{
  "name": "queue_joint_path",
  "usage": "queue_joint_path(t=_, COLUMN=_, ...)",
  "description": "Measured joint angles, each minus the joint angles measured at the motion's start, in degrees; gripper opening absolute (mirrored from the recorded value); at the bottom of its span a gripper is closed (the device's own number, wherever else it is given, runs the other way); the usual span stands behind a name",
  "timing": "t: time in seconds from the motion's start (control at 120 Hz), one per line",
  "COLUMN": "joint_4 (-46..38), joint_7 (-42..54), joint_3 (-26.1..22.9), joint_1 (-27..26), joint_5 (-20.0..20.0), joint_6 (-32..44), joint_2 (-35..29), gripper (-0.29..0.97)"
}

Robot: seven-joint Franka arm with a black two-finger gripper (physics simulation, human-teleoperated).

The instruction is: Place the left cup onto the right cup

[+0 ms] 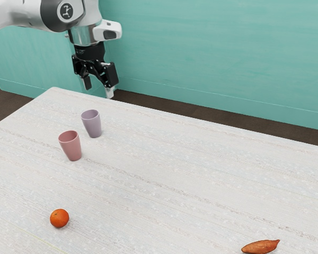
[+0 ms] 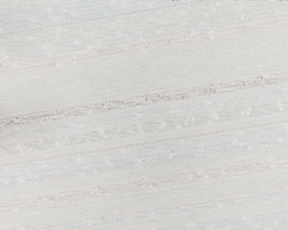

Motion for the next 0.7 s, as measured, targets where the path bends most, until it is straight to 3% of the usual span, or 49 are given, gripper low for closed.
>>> queue_joint_path(t=0.308, joint_4=-1.0, joint_7=0.1, joint_3=0.6, joint_1=0.7, joint_5=-0.1, joint_6=2.9, joint_2=1.1, gripper=0.68)
queue_joint_path(t=0.7, joint_4=-0.4, joint_7=1.1, joint_3=4.7, joint_1=4.1, joint_5=-1.0, joint_6=8.4, joint_2=10.0, gripper=0.68)
